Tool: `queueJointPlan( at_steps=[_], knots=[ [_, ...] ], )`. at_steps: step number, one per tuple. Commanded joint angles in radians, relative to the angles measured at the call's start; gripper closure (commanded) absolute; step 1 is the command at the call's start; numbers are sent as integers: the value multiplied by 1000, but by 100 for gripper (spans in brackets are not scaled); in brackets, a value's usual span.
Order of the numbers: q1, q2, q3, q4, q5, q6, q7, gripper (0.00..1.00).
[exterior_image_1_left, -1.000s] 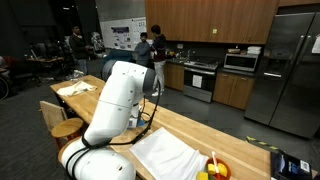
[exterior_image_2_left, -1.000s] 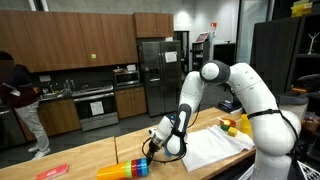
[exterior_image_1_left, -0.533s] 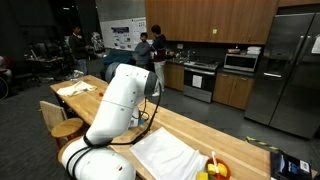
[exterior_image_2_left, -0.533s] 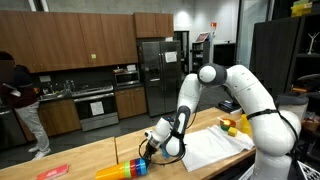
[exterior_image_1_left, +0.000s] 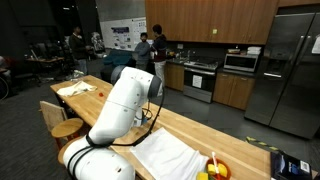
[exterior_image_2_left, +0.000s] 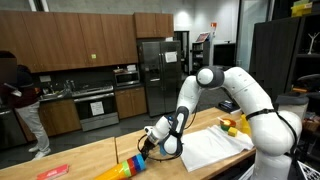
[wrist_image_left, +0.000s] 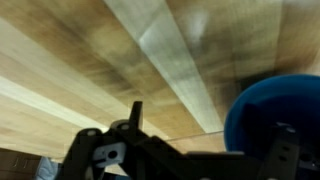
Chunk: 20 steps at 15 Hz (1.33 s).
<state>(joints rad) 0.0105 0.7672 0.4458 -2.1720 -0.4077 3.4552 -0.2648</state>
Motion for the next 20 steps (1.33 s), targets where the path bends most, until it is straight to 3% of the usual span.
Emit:
queueJointPlan(
  at_steps=[1,7,11,12,16,18,20],
  knots=[
    [-122,46,81,85,-76,7,32,0],
    [-327,116,220,167,-187,0,38,0],
    [-345,81,201,77,-181,-15,41,0],
    [-363,78,218,64,-191,-53,42,0],
    [-522,121,396,24,-223,-248,44,0],
    [-544,68,416,13,-185,-329,53,0],
    [-551,0,435,-1,-56,-411,-1,0]
  ],
)
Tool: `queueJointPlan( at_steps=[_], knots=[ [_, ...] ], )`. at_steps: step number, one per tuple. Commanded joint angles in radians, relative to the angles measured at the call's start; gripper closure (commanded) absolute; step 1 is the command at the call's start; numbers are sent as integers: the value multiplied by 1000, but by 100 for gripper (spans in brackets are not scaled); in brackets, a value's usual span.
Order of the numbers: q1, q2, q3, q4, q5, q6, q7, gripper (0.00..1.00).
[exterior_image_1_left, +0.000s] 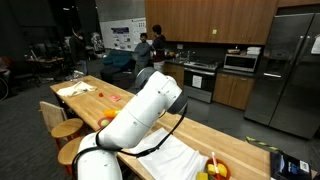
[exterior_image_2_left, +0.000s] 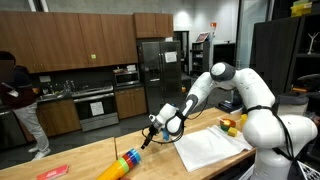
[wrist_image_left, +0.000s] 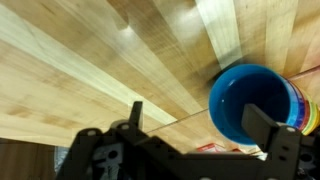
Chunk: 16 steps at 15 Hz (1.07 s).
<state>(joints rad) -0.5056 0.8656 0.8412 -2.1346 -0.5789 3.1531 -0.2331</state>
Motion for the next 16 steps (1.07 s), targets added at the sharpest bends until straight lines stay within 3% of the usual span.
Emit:
queueJointPlan(
  at_steps=[1,2,3,5,11,13,14,16],
  knots=[
    [-16,-150,28,-32,179,-184,-33,0],
    [-18,-172,42,-32,231,-257,-54,0],
    [12,-90,7,-5,249,-143,-116,0],
    [23,-145,9,-6,305,-217,-126,0],
    [28,-172,8,-20,317,-232,-127,0],
    [11,-144,30,-17,360,-250,-135,0],
    [-40,-87,95,-18,416,-272,-191,0],
    [-79,-17,151,0,506,-293,-244,0]
  ],
)
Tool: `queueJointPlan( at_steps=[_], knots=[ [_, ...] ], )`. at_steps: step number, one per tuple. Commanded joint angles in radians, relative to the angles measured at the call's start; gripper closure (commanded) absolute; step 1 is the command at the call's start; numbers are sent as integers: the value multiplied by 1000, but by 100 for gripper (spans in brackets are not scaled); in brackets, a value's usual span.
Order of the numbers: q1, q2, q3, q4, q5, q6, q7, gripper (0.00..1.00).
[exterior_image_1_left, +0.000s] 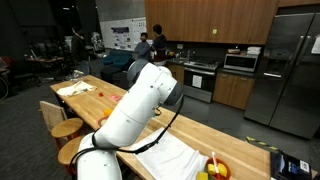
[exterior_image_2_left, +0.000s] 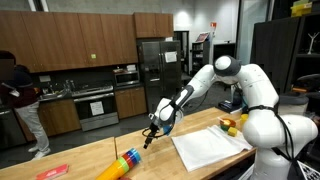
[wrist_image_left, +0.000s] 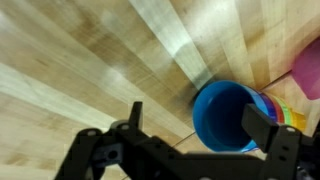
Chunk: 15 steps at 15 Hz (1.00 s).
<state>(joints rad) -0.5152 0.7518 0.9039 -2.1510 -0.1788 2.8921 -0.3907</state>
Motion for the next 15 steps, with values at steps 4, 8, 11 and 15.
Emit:
queueJointPlan(
  at_steps=[4,8,11,15],
  knots=[
    [-156,195,185,23,222,-69,-117,0],
    [-204,240,228,32,265,-93,-91,0],
    [-196,296,239,66,266,-128,-102,0],
    [-137,365,221,140,270,-212,-109,0]
  ],
)
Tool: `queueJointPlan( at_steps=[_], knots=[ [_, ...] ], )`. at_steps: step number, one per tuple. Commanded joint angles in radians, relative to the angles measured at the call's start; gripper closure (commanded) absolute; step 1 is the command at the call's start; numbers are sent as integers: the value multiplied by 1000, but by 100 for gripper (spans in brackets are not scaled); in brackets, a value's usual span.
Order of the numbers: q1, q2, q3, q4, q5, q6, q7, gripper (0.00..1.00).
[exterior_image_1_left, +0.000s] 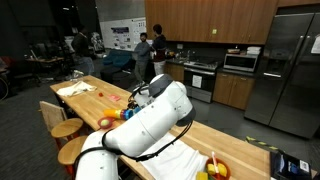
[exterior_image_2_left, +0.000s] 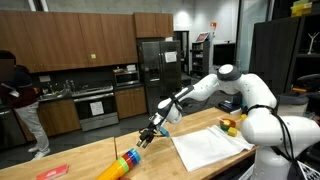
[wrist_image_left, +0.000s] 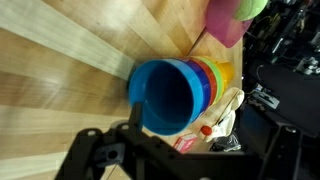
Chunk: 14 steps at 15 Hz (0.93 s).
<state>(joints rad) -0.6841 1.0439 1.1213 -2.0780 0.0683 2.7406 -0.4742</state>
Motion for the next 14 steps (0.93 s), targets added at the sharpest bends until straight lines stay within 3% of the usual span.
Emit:
queueJointPlan(
  at_steps=[1,9,10,12,14],
  knots=[
    [49,86,-1,86,24,-82,-26,0],
    [198,142,-53,251,37,-197,-37,0],
    [211,145,-58,265,38,-210,-46,25],
    [236,148,-70,294,43,-233,-62,30],
    [251,148,-79,313,54,-244,-81,46]
  ],
)
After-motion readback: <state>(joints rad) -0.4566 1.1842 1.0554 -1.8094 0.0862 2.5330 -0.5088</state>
